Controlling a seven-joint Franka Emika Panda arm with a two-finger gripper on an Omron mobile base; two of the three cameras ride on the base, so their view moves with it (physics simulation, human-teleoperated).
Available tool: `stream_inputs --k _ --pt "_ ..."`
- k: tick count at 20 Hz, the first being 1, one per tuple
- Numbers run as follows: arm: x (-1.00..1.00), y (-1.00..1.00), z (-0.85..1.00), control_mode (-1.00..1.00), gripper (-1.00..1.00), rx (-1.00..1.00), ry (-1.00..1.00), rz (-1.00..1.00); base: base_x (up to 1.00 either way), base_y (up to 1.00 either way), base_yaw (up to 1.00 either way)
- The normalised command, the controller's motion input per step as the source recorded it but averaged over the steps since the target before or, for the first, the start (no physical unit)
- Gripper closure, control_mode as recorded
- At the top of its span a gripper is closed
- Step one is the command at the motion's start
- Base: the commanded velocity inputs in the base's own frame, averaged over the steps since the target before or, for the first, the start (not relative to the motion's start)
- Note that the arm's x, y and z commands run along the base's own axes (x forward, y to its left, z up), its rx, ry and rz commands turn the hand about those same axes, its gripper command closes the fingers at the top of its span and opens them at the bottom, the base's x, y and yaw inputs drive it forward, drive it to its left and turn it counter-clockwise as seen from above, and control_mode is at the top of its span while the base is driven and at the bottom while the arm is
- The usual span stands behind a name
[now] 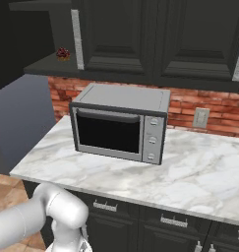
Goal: Pick the candle and candle from the dining table and place them in the open cabinet. Close the cabinet after placing the objects.
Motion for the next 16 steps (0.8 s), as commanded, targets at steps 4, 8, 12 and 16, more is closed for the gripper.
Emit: stream_inputs --k 4,8,12,16 --pt "0.08 -0.37 0.09 -1.00 -1.00 0.03 -0.04 -0.04 0.00 0.00 0.00" --pt "0.00 -0.64 0.33 -1.00 -1.00 0.07 -0.07 -0.04 0.00 0.00 0.00" --pt "0.00 -0.69 0.33 -1.00 -1.00 0.08 -0.08 -0.03 0.00 0.00 0.00" --pt "0.00 -0.72 0.24 -1.00 -1.00 0.11 -0.07 -0.03 0.00 0.00 0.00"
